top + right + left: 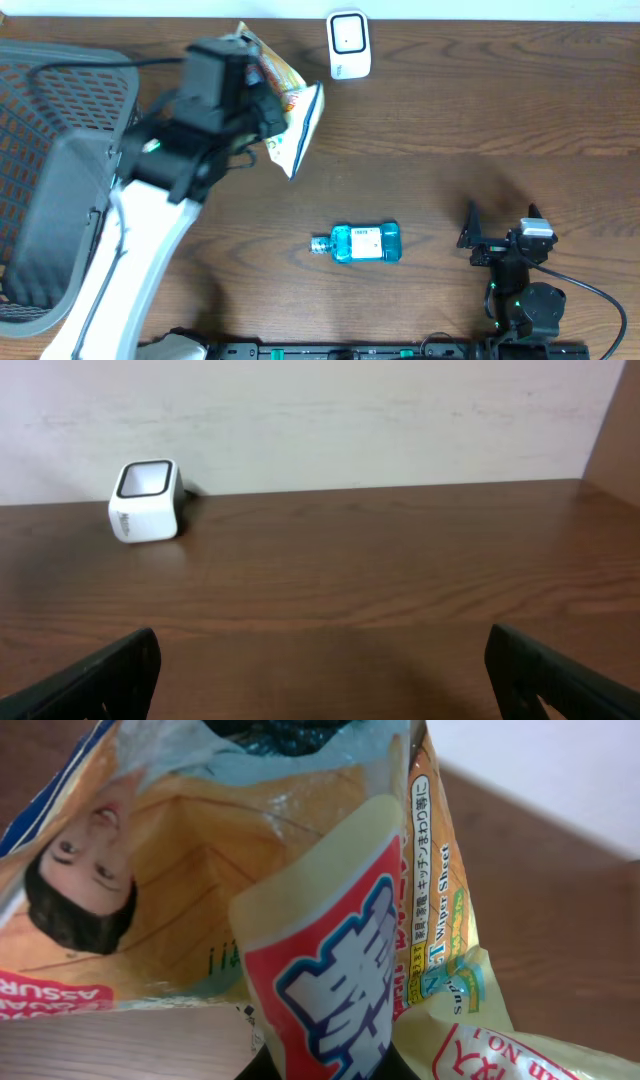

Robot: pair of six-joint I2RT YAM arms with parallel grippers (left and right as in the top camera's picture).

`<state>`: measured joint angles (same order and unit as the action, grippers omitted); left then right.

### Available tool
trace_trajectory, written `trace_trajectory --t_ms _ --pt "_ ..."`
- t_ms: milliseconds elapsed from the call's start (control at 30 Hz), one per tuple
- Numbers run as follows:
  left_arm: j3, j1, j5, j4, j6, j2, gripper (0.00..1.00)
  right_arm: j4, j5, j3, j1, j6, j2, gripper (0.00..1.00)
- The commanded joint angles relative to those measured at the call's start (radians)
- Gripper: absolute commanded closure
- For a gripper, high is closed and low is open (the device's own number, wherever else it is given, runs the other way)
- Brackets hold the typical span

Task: Scan the item barcode
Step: 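Lift the snack bag and carry it in front of the scanner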

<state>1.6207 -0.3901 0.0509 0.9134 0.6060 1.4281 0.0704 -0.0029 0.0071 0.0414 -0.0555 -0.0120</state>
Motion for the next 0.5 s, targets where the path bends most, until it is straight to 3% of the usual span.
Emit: trace_trajectory --t_ms 0,233,467 --pt "0.007 -0.034 -0.116 -0.003 0.006 0.124 0.93 0.004 0.009 -0.002 -0.001 0.012 0.005 0.01" --pt "0.007 -0.035 -0.115 -0.003 0.324 0.338 0.93 0.004 0.009 -0.002 -0.001 0.012 0.005 0.01" --pt "0.007 -0.045 -0.112 -0.003 0.441 0.492 0.93 0.004 0.009 -0.002 -0.001 0.012 0.005 0.01"
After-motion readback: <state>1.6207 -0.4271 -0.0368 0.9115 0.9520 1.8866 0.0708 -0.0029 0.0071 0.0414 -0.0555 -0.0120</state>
